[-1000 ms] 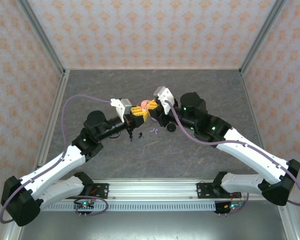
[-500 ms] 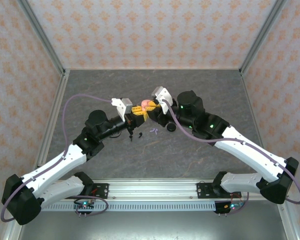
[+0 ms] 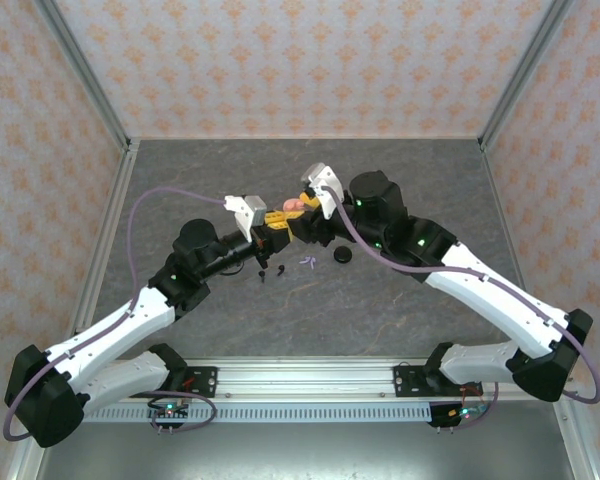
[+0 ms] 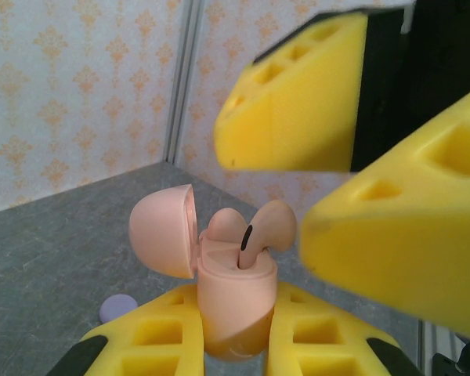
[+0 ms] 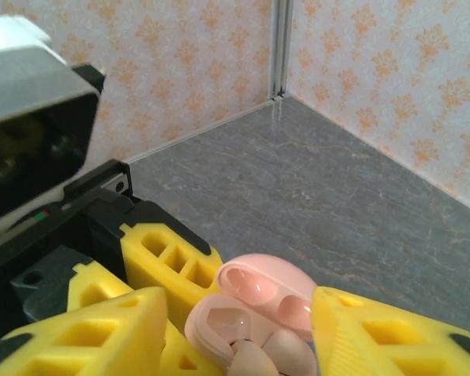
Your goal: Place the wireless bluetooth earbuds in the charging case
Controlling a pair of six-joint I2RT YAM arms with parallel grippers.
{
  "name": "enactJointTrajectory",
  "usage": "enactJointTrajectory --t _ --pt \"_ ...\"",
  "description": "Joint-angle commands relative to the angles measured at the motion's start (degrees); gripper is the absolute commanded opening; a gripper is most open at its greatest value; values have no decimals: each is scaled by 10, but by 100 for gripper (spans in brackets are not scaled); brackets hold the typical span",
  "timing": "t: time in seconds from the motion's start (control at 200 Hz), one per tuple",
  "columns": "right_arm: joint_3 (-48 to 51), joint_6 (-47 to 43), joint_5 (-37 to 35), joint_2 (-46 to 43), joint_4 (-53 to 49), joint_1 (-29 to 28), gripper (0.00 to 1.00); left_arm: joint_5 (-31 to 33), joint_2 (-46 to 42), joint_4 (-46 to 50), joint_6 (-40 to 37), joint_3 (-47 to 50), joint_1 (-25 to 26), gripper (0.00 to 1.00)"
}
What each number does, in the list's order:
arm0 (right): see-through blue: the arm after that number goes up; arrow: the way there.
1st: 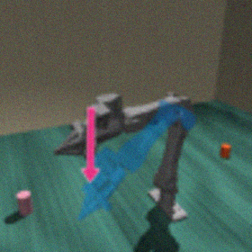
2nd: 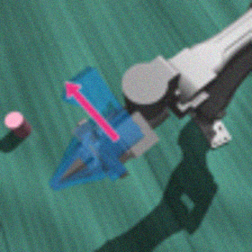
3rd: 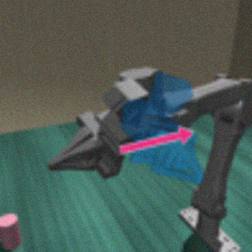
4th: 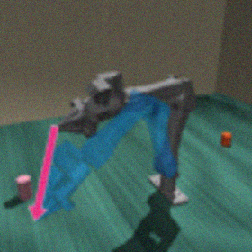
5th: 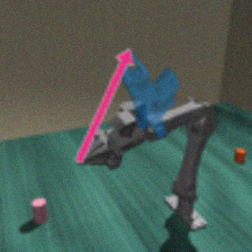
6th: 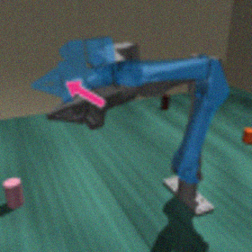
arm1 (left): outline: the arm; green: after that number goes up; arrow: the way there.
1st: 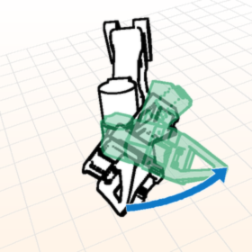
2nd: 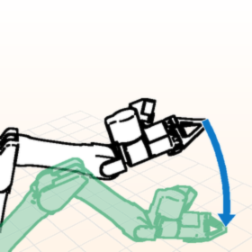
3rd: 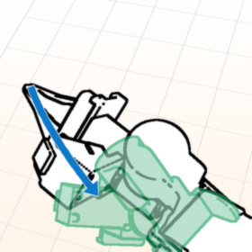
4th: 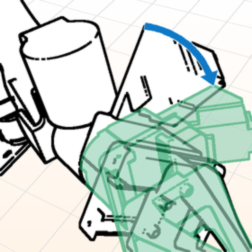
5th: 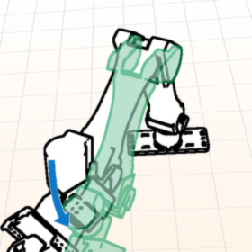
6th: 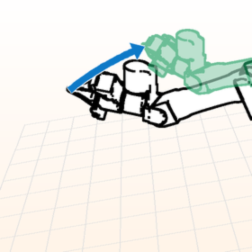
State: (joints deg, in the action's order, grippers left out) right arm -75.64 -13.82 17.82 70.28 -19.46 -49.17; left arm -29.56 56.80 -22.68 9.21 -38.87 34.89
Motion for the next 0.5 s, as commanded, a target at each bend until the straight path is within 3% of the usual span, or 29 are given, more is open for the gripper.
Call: enactJointTrajectory --t 0.0,0.265,0.495 --pt "-39 26 1 -6 -15 6 59 9 -2 -33 7 -10 3 0" --pt "-57 65 5 -22 -51 25 70 14 -2 -38 8 -2 2 0" --pt "-3 142 86 -66 -80 124 61 15 -4 -39 6 -1 3 0"
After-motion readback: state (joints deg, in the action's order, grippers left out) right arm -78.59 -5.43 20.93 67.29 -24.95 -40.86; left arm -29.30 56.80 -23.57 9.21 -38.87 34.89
